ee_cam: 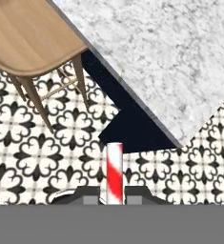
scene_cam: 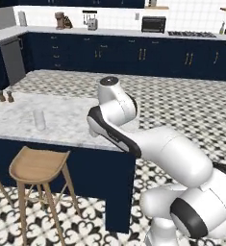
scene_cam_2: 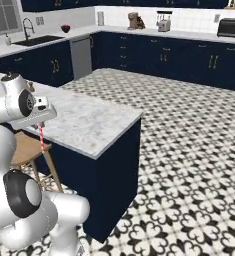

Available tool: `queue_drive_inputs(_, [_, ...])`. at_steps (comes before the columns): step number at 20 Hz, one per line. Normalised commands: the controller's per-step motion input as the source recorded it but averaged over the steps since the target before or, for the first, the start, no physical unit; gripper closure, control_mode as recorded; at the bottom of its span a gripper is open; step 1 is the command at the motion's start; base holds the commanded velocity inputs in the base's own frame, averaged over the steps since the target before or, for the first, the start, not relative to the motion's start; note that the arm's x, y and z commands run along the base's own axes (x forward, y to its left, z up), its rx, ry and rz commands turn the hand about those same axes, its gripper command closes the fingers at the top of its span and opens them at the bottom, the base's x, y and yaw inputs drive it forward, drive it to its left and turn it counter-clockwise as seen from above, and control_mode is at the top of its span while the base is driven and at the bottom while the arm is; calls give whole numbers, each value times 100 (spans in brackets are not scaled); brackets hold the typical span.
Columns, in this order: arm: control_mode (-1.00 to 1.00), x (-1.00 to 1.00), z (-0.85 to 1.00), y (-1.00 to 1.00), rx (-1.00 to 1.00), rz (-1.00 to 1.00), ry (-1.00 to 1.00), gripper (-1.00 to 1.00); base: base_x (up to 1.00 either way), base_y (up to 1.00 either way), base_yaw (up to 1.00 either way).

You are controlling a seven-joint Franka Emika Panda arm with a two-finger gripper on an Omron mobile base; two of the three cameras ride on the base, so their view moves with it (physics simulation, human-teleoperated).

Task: Take a straw from the drawer in front and place it inside the glass cup on the dining counter.

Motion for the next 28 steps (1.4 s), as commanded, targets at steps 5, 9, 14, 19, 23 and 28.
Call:
queue_drive_inputs(5, [100, 0, 0, 0, 0, 0, 0, 100, -13, 100, -40])
queue_drive_inputs(9, [100, 0, 0, 0, 0, 0, 0, 100, 0, 100, -40])
queue_drive_inputs(14, [100, 0, 0, 0, 0, 0, 0, 100, 0, 100, -39])
queue_drive_inputs(19, [100, 0, 0, 0, 0, 0, 0, 100, 4, 100, -38])
queue_drive_inputs(23, [100, 0, 0, 0, 0, 0, 0, 100, 31, 91, -34])
queue_drive_inputs(28, [100, 0, 0, 0, 0, 0, 0, 100, 63, 63, -24])
